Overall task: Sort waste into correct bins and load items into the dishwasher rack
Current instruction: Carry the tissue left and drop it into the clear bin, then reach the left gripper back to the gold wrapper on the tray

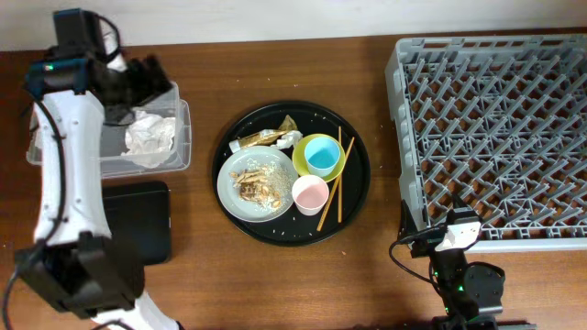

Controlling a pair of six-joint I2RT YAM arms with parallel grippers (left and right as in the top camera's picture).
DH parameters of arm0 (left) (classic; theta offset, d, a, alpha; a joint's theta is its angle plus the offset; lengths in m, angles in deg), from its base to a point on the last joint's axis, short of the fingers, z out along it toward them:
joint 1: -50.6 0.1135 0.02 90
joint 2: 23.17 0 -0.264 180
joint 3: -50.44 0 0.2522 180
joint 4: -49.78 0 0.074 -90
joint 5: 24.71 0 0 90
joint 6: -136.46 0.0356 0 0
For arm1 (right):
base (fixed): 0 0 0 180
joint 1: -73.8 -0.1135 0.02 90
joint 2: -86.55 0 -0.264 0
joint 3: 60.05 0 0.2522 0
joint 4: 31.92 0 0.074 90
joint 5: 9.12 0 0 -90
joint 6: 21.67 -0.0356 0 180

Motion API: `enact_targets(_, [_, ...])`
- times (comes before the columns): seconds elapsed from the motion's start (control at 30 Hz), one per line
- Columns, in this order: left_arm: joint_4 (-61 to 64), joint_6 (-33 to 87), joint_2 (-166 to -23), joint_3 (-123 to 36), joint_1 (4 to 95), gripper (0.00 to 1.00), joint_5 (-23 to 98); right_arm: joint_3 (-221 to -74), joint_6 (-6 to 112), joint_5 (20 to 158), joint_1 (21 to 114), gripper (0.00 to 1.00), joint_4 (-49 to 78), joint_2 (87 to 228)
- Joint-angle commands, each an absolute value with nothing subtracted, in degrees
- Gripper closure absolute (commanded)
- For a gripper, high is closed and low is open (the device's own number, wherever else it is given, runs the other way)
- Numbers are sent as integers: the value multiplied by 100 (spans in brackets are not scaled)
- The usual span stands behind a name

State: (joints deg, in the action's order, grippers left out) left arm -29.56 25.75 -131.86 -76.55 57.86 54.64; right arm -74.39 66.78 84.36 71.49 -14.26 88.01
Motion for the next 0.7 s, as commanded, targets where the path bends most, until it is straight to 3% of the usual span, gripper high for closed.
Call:
enact_targets(0.0, [-3030,3679,-12661,-7664,4512,1,4484,-7413,6613,8491,7119,2,-1397,8772])
enact_targets(0.13, [-2930,3567,-13306,-7662,3105,1,6071,-7413,6613,8491,7119,2,-1397,8772])
enact_targets(0.33, [-1817,3283,-14556,-7662,3052,1,6069,-7413,6613,8491,7119,2,-1397,8772])
enact_targets(0.47, [-1815,3285,-15092,-7662,3048,1,6417,-7413,6613,8491,7119,2,-1397,8772])
enact_targets(0.53, [-1981,3690,-15207,-7662,3050,16,7422,-7413,6613,8491,7119,2,-1397,8772])
enact_targets(0.67, [-2521,4577,-15448,-7662,3046,16,7391,-7413,6613,8491,7119,2,-1397,8772])
